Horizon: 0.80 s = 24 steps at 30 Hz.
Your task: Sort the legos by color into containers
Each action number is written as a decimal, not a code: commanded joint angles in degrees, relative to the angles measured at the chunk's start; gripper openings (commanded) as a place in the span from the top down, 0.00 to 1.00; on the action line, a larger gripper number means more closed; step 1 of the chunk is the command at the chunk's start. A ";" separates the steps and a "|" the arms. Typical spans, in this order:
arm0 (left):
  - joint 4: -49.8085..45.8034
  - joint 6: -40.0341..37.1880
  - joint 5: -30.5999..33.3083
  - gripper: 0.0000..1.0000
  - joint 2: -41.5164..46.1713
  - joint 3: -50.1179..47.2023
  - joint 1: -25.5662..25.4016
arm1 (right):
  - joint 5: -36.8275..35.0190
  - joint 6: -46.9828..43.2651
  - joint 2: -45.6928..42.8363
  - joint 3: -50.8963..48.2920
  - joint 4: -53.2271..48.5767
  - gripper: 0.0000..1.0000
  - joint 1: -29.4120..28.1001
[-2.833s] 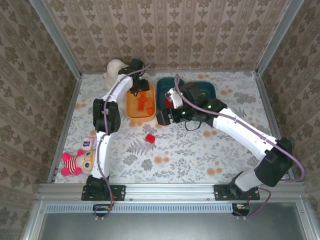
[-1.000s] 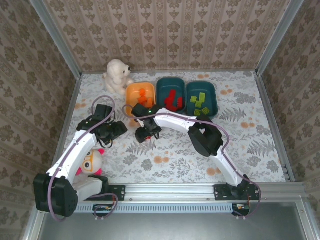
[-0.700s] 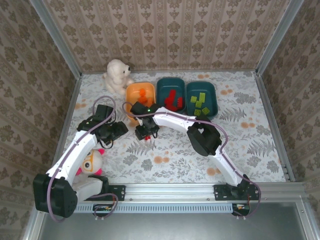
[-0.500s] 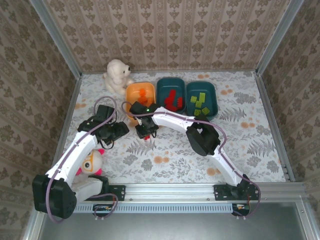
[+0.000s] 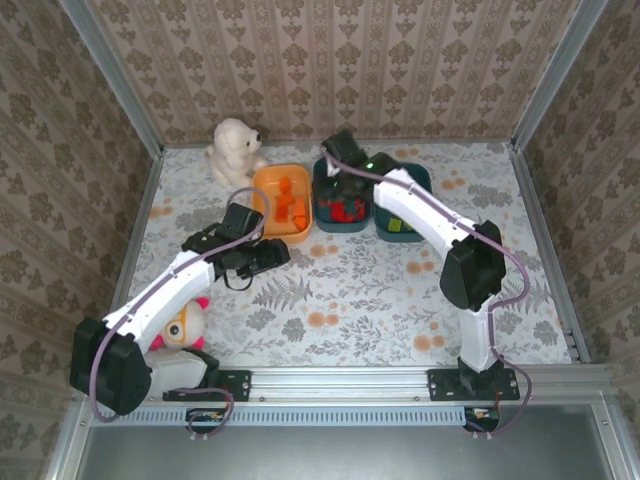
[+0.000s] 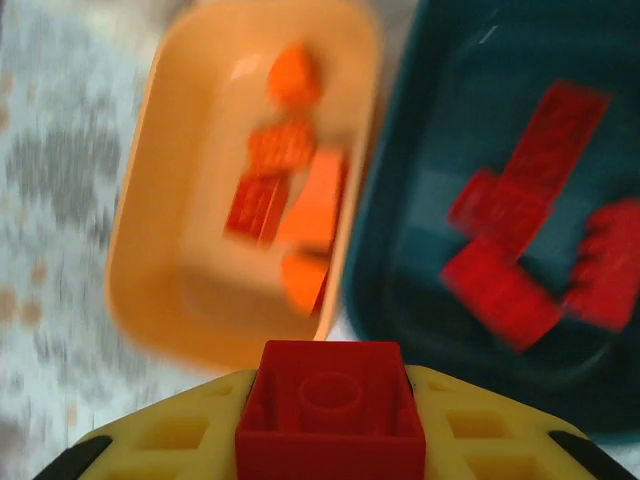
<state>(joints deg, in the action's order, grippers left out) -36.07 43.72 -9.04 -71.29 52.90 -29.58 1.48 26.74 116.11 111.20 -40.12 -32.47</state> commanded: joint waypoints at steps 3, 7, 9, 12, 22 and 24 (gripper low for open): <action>4.80 -3.59 -1.80 0.31 -2.57 6.19 -0.39 | 4.06 4.10 12.99 11.02 3.23 0.75 3.82; 6.69 -4.68 0.37 0.30 -2.14 9.34 -0.26 | 5.39 6.57 21.45 21.19 2.91 0.74 6.34; 8.08 -4.79 1.55 0.30 -1.76 10.35 0.00 | 6.79 9.06 25.42 25.47 3.04 0.74 7.60; 9.22 -4.78 2.32 0.30 -1.75 11.69 0.78 | 8.04 11.19 29.86 30.04 3.66 0.73 8.55; 7.49 -5.16 1.83 0.29 -2.48 13.21 3.05 | 8.12 13.59 36.59 34.81 2.07 0.68 8.96; 7.59 -5.23 1.53 0.29 -2.84 13.55 3.09 | 7.94 13.60 36.96 34.83 1.89 0.64 8.94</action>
<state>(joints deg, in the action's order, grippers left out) -28.21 40.01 -7.51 -74.00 64.71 -26.85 8.47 39.18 151.79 143.63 -36.64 -22.96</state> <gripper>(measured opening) 0.706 0.355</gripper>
